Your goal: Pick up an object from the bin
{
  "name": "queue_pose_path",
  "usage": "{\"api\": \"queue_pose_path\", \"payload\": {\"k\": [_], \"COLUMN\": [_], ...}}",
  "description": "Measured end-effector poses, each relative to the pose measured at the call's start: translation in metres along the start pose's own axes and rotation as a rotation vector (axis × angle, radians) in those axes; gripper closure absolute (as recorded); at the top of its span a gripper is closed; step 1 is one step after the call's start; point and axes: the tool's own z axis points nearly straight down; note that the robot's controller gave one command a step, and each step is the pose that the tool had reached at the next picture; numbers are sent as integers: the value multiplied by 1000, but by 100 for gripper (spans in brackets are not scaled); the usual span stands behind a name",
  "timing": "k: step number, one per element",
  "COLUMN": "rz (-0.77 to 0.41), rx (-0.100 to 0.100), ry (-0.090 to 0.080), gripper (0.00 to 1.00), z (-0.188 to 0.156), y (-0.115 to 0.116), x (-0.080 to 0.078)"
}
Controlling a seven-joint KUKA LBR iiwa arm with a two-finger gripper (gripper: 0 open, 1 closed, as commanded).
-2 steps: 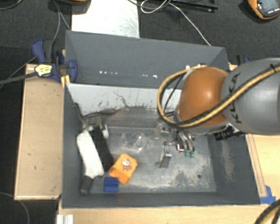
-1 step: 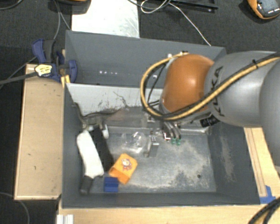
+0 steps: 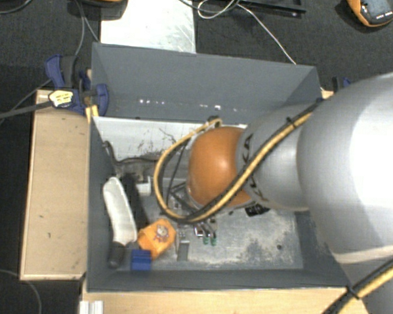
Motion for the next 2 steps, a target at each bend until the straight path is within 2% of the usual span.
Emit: {"api": "queue_pose_path", "payload": {"k": [1, 2], "rz": [209, -69], "rx": [-5, 5], "ry": [-11, -15], "gripper": [0, 0], "z": [-6, 1], "y": [-16, 36], "x": [-31, -23]}}
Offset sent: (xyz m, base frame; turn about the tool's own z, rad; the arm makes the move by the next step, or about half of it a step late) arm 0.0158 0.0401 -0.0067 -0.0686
